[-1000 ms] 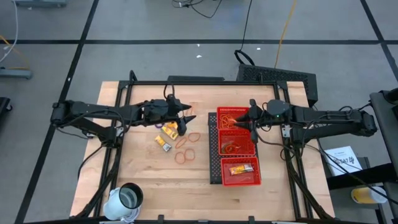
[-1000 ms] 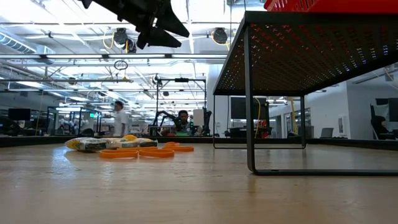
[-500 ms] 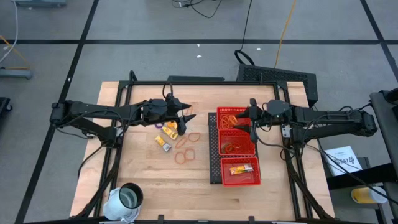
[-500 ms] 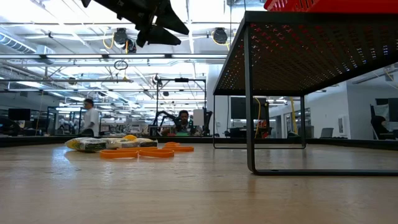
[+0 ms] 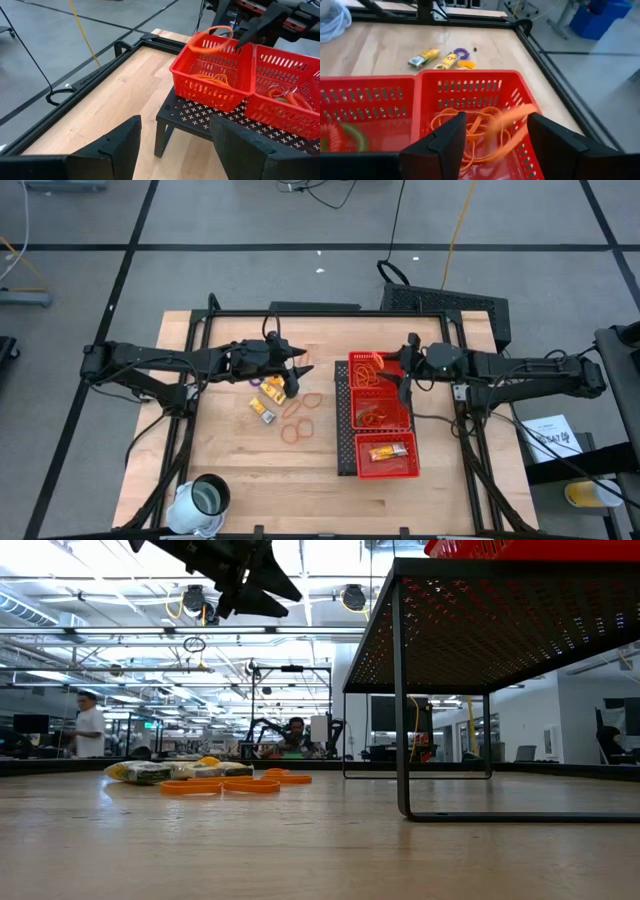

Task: Pick & Place Office Desk Supplies
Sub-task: Put the orange rubber band into the top red bin on the shelf, then put the yellow spring keychain into the middle red bin on the shelf

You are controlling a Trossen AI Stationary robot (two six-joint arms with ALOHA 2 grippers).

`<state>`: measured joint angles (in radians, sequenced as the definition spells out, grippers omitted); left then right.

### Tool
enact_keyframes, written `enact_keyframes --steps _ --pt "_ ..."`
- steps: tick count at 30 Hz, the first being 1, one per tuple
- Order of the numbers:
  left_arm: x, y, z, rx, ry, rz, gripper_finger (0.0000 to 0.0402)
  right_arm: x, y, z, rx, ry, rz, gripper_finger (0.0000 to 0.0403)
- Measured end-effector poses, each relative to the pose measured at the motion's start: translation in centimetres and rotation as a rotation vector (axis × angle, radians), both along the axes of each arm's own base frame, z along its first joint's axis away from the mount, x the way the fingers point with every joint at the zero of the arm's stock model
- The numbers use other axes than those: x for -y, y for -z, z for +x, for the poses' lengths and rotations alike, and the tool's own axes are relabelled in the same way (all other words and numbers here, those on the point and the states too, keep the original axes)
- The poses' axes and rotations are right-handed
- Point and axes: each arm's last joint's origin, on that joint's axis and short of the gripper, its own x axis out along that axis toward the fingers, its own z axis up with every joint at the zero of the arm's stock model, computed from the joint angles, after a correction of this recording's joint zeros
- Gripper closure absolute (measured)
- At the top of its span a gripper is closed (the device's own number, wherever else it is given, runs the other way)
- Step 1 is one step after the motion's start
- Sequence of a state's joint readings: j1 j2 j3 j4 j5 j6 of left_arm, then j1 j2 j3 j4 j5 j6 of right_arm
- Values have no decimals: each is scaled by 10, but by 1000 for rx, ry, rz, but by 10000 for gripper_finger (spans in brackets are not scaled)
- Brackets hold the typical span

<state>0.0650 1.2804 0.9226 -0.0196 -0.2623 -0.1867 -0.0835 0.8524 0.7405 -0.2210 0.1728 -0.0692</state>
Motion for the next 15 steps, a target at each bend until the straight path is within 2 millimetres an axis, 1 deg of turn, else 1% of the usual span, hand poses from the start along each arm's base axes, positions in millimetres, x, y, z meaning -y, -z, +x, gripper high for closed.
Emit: enact_keyframes --steps 3,5,12,15 --pt "0 0 0 1 0 0 160 -1 0 1 3 -41 17 203" --pt "0 0 0 0 0 0 160 -1 -1 1 16 -37 25 202" --pt "0 0 0 2 0 0 160 -2 0 -1 30 5 132 205" --pt "0 0 0 2 0 0 160 -2 0 -3 20 -8 146 206"
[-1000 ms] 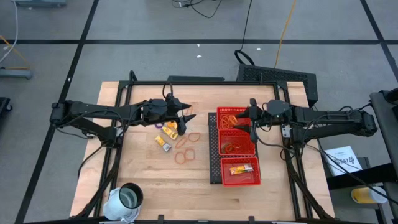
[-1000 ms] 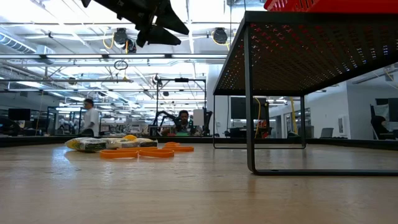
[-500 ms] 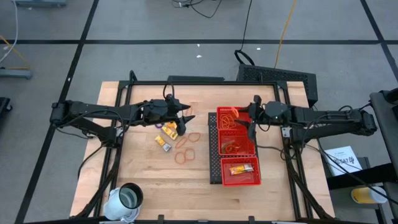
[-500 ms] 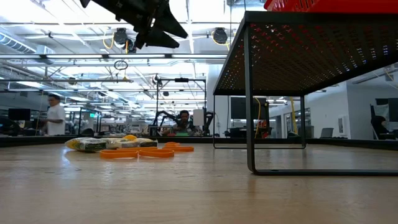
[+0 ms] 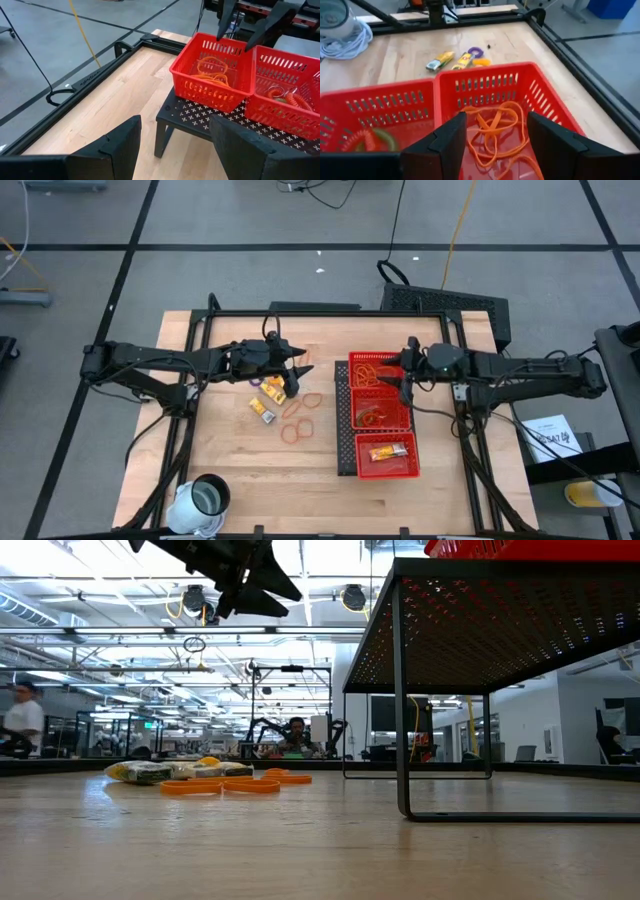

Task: Pick & Place Office Desk Supplies
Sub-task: Put the yellow spring keychain into the middle red bin on the shelf

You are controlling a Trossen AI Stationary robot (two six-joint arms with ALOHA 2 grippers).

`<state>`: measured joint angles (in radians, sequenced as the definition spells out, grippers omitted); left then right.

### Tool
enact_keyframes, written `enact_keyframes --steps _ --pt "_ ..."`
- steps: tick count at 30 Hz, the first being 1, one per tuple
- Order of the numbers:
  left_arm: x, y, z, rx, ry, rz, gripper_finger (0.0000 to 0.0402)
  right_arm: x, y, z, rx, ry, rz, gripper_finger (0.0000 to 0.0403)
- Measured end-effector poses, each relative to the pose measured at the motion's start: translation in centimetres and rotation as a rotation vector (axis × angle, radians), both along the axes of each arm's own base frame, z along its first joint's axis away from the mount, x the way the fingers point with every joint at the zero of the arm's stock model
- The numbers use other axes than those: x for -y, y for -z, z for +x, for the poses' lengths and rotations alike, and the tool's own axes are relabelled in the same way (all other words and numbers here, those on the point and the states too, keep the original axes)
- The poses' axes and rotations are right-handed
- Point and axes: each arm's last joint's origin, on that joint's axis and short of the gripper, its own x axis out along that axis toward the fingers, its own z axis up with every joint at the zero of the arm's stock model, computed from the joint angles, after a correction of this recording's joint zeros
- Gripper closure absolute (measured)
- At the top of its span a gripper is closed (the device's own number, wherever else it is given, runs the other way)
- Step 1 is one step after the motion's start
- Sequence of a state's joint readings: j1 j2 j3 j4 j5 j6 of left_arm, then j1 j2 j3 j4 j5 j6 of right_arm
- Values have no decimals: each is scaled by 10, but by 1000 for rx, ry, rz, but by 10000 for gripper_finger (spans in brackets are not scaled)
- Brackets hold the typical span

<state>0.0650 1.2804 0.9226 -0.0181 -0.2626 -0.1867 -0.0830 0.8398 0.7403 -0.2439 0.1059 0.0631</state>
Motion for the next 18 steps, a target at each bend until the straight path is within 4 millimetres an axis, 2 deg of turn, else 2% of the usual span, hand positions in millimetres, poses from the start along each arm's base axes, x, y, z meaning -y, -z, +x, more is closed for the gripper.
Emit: enact_keyframes --steps 9,18 --pt "0 0 -1 9 -6 -37 160 1 -7 -7 46 46 -27 206" --pt "3 -36 -46 59 -27 5 160 0 -11 -14 59 46 -28 206"
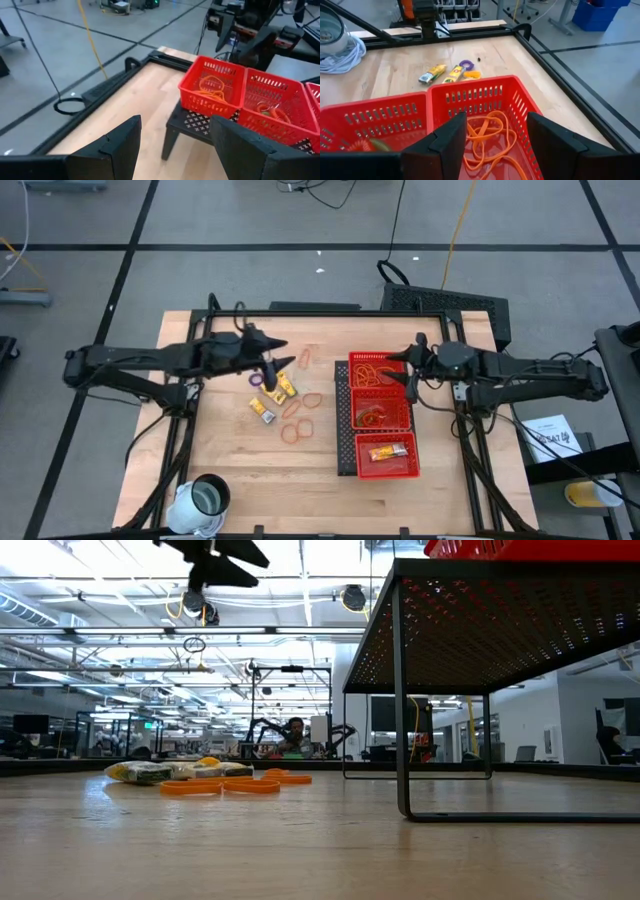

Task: Pick & Place Office Desk Supplies
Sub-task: Put the yellow spring keychain into the middle red bin on the shelf

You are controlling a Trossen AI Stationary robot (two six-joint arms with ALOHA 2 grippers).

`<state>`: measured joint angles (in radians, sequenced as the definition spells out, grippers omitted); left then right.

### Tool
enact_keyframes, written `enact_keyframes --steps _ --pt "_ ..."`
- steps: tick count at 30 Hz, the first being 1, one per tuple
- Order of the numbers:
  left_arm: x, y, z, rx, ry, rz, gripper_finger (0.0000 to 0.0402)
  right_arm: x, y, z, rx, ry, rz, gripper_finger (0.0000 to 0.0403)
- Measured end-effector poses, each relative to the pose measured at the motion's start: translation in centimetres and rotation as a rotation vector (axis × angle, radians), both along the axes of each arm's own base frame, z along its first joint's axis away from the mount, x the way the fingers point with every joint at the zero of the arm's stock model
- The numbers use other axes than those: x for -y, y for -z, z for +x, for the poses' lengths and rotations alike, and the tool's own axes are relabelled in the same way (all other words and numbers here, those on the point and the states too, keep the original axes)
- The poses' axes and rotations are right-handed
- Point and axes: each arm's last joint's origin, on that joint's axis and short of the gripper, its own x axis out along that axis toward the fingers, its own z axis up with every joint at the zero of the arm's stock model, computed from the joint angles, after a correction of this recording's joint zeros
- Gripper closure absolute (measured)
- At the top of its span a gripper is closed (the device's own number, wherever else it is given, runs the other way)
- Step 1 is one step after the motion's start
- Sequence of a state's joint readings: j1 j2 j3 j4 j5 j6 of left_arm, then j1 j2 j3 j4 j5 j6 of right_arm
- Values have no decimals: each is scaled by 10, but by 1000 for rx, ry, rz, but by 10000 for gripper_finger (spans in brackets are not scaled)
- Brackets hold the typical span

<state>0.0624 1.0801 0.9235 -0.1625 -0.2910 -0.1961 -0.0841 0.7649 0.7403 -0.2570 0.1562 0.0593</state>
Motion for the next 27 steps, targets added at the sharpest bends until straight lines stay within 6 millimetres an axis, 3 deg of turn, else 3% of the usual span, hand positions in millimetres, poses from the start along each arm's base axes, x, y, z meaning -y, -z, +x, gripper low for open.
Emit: enact_keyframes --steps 3,9,15,20,27 --pt "3 12 -9 -28 -22 -8 160 0 -2 -2 13 0 -4 206" --pt "2 74 -19 -131 -206 -122 160 0 -3 -4 17 -6 -19 206" --pt "2 125 -28 -217 -282 -304 160 0 -3 -3 14 -6 -19 206" --pt "2 155 -28 -328 -318 -315 160 0 -3 -3 17 -7 -22 206" --pt "1 183 -14 -436 -305 -259 160 0 -3 -3 14 -7 -22 206"
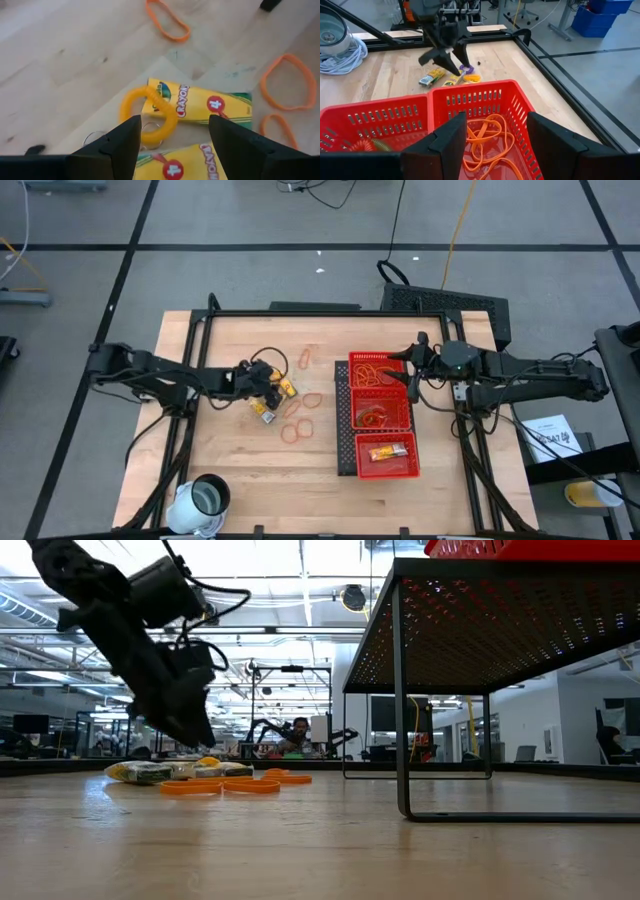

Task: Pick & Place Office Desk Supplies
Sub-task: Put the yellow spring keychain into the middle red bin on the shelf

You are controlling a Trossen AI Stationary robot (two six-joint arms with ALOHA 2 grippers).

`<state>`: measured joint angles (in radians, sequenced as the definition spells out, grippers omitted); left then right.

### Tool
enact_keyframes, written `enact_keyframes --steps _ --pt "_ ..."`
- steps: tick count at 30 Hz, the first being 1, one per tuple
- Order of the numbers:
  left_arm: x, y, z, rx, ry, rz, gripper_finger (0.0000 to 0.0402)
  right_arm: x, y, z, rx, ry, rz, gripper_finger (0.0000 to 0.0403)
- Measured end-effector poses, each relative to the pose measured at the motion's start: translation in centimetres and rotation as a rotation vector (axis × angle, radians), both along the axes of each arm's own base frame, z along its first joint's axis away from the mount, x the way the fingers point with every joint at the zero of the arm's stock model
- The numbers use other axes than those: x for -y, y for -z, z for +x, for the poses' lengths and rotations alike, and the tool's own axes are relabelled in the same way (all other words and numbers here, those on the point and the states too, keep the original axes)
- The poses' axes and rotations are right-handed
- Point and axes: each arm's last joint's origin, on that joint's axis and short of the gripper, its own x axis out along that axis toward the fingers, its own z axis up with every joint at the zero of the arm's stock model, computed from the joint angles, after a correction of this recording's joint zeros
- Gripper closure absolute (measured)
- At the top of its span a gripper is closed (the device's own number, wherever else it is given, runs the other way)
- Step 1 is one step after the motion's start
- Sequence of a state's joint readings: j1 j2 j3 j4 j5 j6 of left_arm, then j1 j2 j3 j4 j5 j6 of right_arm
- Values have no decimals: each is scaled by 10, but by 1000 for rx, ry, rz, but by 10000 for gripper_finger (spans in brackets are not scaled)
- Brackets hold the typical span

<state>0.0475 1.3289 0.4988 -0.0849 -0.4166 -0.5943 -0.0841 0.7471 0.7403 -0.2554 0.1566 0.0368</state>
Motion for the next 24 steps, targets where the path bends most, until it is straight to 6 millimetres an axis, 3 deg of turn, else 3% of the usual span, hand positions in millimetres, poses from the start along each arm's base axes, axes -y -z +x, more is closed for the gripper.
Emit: enact_keyframes --steps 9,16,19,24 --pt "-13 27 5 -98 -76 -17 160 0 0 0 -1 0 0 206" --pt "-25 31 4 -101 -99 -94 165 0 4 0 -8 1 2 206" --pt "-29 31 3 -96 -98 -117 190 0 9 1 -19 1 4 206" --pt "-31 31 3 -95 -78 -145 270 0 14 3 15 1 0 206"
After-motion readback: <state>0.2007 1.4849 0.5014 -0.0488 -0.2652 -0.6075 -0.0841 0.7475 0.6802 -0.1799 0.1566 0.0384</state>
